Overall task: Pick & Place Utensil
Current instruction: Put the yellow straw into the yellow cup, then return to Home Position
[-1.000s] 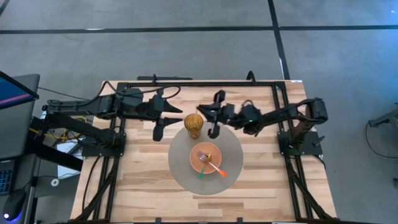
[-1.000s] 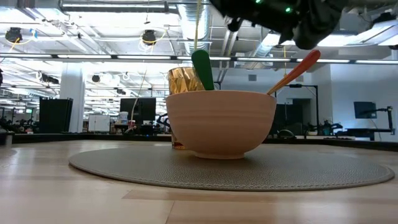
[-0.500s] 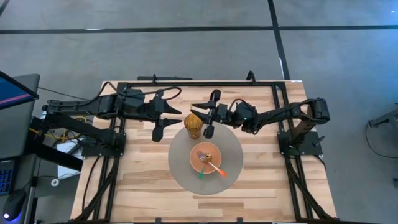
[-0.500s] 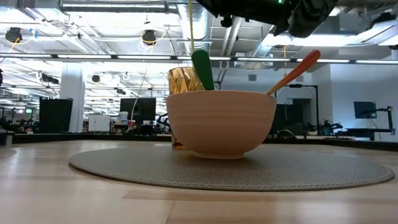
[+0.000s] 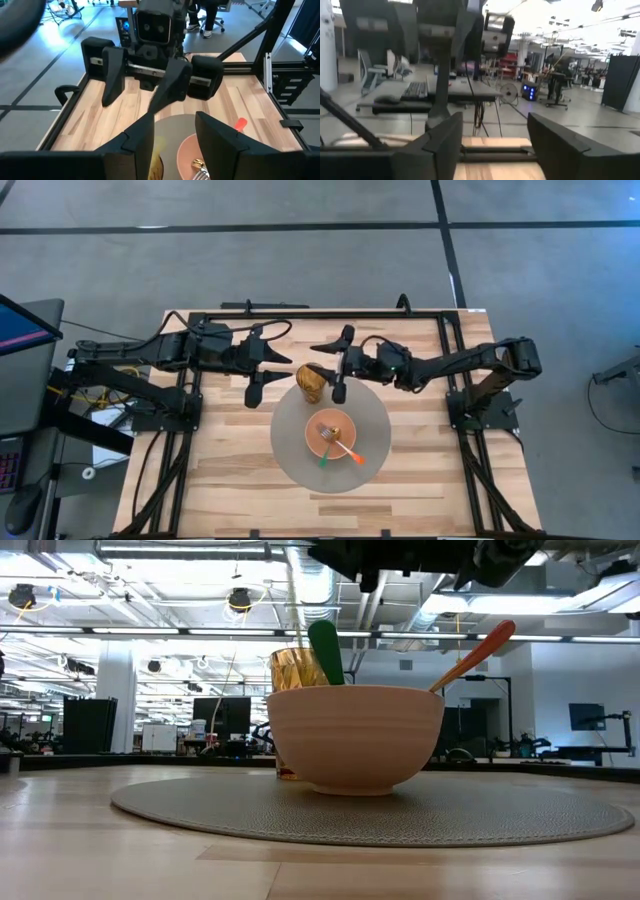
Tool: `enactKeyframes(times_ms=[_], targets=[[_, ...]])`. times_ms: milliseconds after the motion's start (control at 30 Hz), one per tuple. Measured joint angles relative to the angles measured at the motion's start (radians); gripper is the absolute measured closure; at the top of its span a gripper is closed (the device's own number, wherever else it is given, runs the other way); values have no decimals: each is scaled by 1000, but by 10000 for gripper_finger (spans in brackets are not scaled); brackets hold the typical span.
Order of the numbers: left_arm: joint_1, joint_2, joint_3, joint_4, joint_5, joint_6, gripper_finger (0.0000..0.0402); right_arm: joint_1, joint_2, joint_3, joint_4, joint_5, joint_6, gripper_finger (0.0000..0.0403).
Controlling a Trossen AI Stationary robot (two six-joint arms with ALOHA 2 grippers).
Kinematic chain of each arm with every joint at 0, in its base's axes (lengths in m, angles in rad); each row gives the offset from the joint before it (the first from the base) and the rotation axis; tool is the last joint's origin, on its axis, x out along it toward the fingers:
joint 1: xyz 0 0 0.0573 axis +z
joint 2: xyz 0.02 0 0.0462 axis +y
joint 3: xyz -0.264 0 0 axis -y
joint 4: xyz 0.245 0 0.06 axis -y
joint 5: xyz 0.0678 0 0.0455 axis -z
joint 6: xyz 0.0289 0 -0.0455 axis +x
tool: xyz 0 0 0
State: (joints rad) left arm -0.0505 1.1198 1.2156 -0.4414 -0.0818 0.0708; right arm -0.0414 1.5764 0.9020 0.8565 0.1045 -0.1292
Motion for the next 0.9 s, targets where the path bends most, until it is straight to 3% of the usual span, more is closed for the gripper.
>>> enactKeyframes(times_ms=[267, 500, 667, 900], targets=[[0, -7, -1, -17, -1, 1, 257, 30, -99, 0, -71, 12, -129, 153], [2, -116, -7, -145, -85, 3, 257, 116, -451, 0, -517, 241, -304, 166], [2, -262, -132, -58, -163, 3, 257, 183, -691, 0, -882, 290, -176, 188], [2, -494, -443, 210, -273, -6, 256, 205, -880, -3, -1335, 291, 83, 214]])
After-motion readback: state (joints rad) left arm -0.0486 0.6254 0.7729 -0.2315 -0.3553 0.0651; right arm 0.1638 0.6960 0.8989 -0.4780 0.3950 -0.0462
